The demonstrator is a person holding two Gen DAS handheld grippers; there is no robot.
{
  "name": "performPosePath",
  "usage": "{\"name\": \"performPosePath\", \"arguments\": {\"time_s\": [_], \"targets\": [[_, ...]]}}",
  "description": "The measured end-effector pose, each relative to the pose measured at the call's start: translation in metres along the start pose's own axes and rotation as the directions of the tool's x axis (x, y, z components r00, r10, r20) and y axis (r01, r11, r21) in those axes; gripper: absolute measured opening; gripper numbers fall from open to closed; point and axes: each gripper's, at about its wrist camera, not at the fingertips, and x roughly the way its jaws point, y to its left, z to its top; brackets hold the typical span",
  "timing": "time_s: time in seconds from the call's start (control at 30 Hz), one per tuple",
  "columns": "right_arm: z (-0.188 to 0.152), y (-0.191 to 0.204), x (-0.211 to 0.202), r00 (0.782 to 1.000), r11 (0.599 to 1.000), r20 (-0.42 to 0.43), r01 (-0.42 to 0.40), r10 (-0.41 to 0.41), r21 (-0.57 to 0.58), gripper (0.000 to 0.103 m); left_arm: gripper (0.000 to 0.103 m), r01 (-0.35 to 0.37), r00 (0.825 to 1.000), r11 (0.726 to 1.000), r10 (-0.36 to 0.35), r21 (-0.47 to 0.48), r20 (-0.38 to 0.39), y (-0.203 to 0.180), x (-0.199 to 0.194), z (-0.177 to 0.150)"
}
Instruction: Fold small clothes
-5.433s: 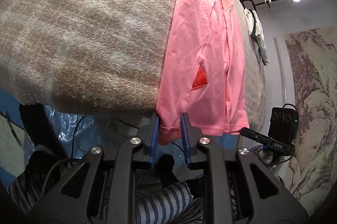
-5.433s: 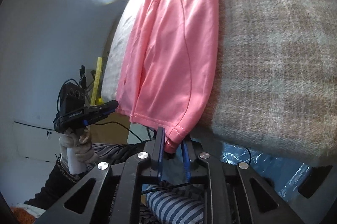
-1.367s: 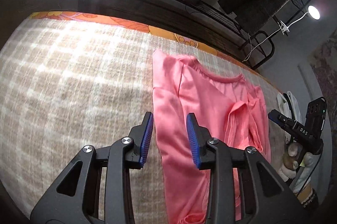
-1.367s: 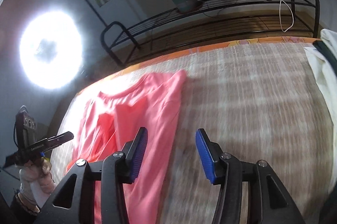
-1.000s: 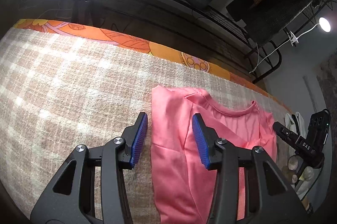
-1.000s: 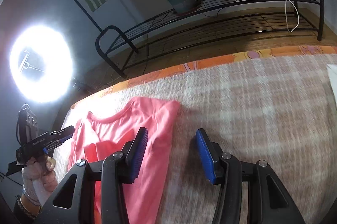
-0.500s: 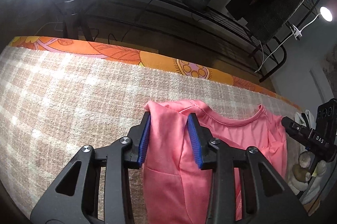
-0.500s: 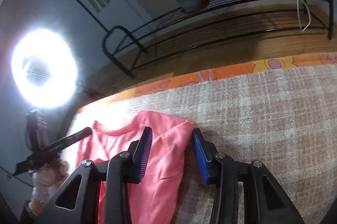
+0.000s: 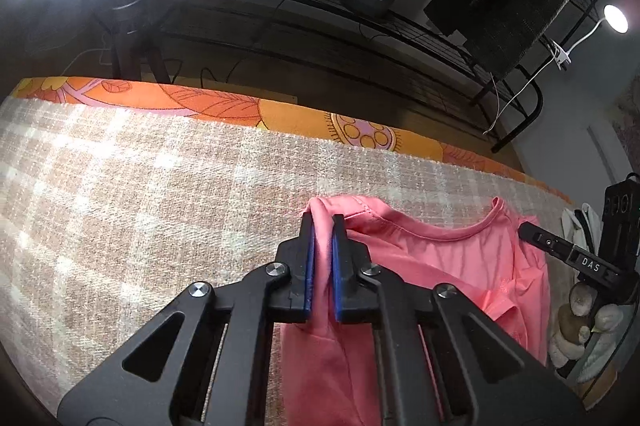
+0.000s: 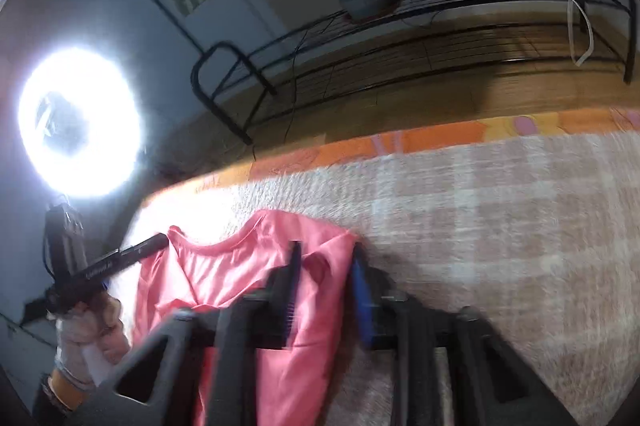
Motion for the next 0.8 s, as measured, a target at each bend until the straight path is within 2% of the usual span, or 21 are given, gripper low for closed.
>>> {"name": "performPosePath", "arguments": {"time_s": [0.07, 0.2, 0.33, 0.5, 0.8], "targets": [[-0.001, 0.013, 0.000, 0.998, 0.996, 0.009, 0.058, -0.058, -0.062, 0.001, 0.002, -0.002, 1.000, 1.000, 0.001, 0.013, 0.017, -0.004, -0.005, -0.002], [0.001, 0.022, -0.013, 0.998, 0.996, 0.051, 0.050, -0.046, -0.073, 0.001, 0.002, 0.028, 0.999, 0.999, -0.029, 0.020, 0.037, -0.010, -0.022, -0.005], [0.002, 0.028, -0.035, 0.996, 0.997, 0.094, 0.017, -0.010, -0.076, 0.000, 0.002, 0.043, 0.997, 0.996, -0.048, 0.083, 0.054, -0.025, -0.047, -0.012], [-0.003, 0.044, -0.067, 0.992, 0.995, 0.126, -0.002, 0.015, -0.102, 0.000, 0.002, 0.083, 0.993, 0.990, -0.092, 0.110, 0.074, -0.038, -0.085, -0.021], [-0.045, 0.086, -0.140, 0.988, 0.979, 0.147, -0.026, 0.056, -0.200, 0.000, 0.002, 0.128, 0.986, 0.985, -0.139, 0.113, 0.096, -0.043, -0.164, -0.063]]}}
